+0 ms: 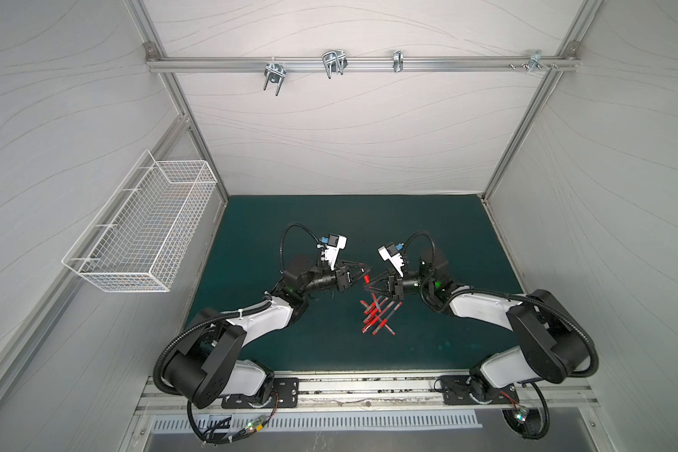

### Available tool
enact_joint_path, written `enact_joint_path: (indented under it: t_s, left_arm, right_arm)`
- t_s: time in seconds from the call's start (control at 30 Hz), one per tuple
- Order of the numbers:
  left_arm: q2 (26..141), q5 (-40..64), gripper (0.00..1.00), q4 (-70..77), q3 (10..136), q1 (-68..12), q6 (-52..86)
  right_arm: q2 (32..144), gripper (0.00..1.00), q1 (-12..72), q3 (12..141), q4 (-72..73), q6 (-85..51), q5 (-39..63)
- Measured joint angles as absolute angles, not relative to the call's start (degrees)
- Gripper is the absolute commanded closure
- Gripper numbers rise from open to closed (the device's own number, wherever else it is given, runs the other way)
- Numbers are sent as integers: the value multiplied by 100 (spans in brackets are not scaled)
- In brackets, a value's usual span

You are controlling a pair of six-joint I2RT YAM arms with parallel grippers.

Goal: Remove pen caps from pens
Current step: Open the pen cap on the pen.

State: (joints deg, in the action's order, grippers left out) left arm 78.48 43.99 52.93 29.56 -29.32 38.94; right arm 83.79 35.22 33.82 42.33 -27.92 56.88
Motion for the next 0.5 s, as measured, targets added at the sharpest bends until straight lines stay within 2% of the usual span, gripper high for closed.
enact_joint_path:
  t_s: [0.13, 0.37, 0.5]
  left_arm:
    - [7848, 4383, 66, 5288, 2956, -2932, 3896]
    - [7826, 4379, 72, 5286, 2958, -2941, 3896]
    - [7826, 4375, 63, 5288, 2958, -2941, 3900]
  right_arm:
    - [7922, 100, 3841, 3454, 3374, -2211, 4967]
    - [7596, 100, 4049, 3457, 2810, -1747, 4268]
    - [7596, 100, 4066, 3457, 2698, -1645, 4165]
